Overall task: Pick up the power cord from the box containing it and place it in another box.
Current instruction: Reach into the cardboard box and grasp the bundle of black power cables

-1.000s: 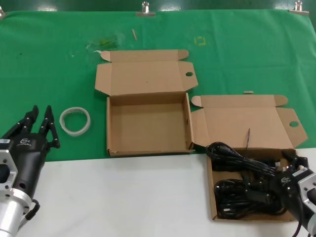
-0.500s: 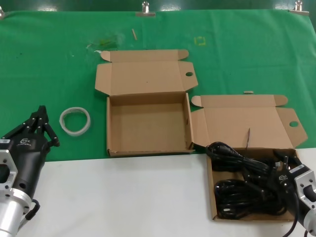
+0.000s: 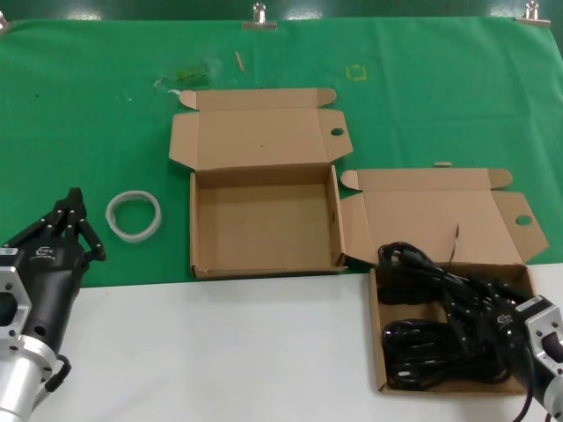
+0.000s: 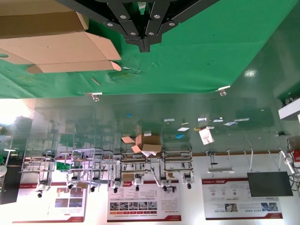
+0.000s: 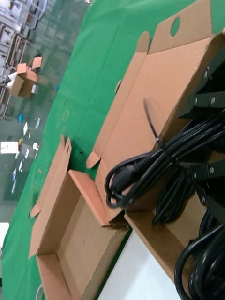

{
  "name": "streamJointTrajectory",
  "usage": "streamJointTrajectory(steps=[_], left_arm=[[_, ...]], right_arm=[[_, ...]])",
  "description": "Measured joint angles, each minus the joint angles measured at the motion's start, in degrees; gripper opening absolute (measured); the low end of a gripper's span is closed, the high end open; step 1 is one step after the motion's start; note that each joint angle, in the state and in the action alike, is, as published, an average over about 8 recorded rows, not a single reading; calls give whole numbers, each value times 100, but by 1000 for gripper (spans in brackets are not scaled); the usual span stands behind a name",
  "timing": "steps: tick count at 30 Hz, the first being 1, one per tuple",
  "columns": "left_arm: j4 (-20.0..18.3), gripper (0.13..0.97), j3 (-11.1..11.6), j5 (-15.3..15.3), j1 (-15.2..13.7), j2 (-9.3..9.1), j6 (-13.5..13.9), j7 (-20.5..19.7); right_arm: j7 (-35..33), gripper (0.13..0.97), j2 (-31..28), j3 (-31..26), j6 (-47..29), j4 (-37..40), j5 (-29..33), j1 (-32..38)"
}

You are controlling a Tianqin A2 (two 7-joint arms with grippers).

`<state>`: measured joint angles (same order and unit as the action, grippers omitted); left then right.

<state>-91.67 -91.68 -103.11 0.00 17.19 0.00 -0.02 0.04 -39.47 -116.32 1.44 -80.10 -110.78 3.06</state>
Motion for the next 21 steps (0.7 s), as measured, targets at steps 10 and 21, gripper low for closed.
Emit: streamJointTrajectory(steps=[10, 21], left_arm=[[0, 140, 0, 0, 0, 0, 0, 0], [0, 140, 0, 0, 0, 0, 0, 0]], right_arm=[[-211, 272, -125, 525, -154, -688, 356, -516], [-217, 173, -357, 936, -302, -1356, 521, -905]])
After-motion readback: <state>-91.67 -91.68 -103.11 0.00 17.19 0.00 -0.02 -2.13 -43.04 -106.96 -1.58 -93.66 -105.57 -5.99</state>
